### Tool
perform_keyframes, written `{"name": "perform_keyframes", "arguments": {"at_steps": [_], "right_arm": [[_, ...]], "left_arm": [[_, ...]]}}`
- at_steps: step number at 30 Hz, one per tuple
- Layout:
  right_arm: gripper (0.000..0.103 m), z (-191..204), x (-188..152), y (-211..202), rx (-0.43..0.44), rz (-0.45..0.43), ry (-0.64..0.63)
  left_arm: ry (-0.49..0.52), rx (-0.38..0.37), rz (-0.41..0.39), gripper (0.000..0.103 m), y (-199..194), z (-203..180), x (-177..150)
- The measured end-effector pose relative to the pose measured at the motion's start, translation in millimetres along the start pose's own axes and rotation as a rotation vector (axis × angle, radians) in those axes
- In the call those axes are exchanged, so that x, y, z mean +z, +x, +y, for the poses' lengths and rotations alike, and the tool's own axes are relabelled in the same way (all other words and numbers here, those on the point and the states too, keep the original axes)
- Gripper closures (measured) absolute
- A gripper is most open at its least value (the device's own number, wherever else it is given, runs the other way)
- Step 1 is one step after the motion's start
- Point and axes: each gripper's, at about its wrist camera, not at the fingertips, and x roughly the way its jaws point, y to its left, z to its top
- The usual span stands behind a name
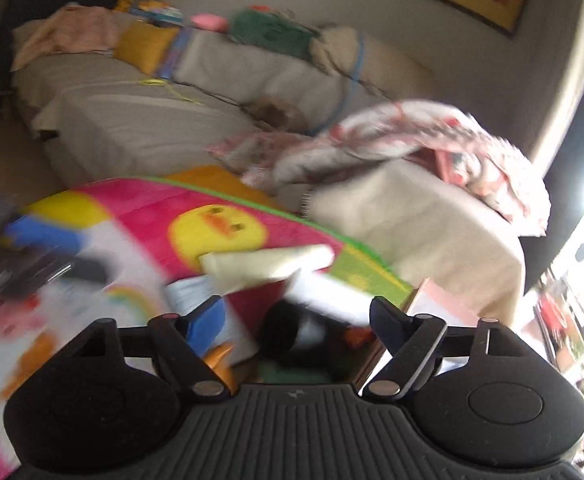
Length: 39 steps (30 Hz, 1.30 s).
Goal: Organize rigid objects
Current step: 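Grasp the white USB-C cable box with the right gripper, then carry the cable box with the right gripper while the left grasps the brown toy dog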
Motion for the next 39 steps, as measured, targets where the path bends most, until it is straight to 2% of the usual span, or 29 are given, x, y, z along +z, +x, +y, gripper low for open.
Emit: {"name": "perform_keyframes", "arguments": {"at_steps": [6, 8, 10, 12, 16, 23, 25, 28, 35, 39], "right_arm": [[0.023, -33.2, 26.5, 62.5, 0.039, 0.177, 0.151], [0.024, -32.8, 25.5, 73.3, 0.018, 0.2, 0.153], [0.031, -30.5, 25.0, 78.1, 0.033, 0.219, 0.145], [0.032, -26.8, 23.2, 74.6, 0.034, 0.216, 0.116], [0.032, -17.0, 17.4, 51.3, 0.076, 0.191, 0.078], [0.032, -20.7, -3.2, -49.3, 0.12, -0.004, 0.067], [0.032, -25.4, -16.1, -76.3, 0.092, -0.049, 0.052], [0.032, -24.1, -48.3, -107.9, -0.02, -0.106, 0.012], [0.032, -32.4, -116.2, -124.8, -0.124, -0.004, 0.141], [0.032, -43.1, -137.0, -127.4, -0.121, 0.019, 0.237]], "left_arm": [[-0.016, -0.052, 0.012, 0.052, 2.7, -0.9, -6.7], [-0.022, -0.06, 0.007, 0.052, 0.3, 0.9, -7.9], [-0.031, -0.061, 0.002, 0.052, -1.7, 3.6, -8.3], [-0.038, -0.06, -0.002, 0.052, -2.9, 5.1, -8.0], [-0.04, -0.057, 0.002, 0.052, -3.2, 4.9, -8.8], [0.009, -0.087, 0.055, 0.052, 0.2, -7.9, -15.0], [0.031, -0.101, 0.064, 0.052, 2.8, -15.7, -15.7], [0.07, -0.121, 0.079, 0.052, 8.7, -31.2, -14.6], [0.151, -0.096, 0.113, 0.052, 28.7, -69.3, -6.4], [0.188, -0.087, 0.133, 0.052, 42.7, -85.9, -3.2]]}}
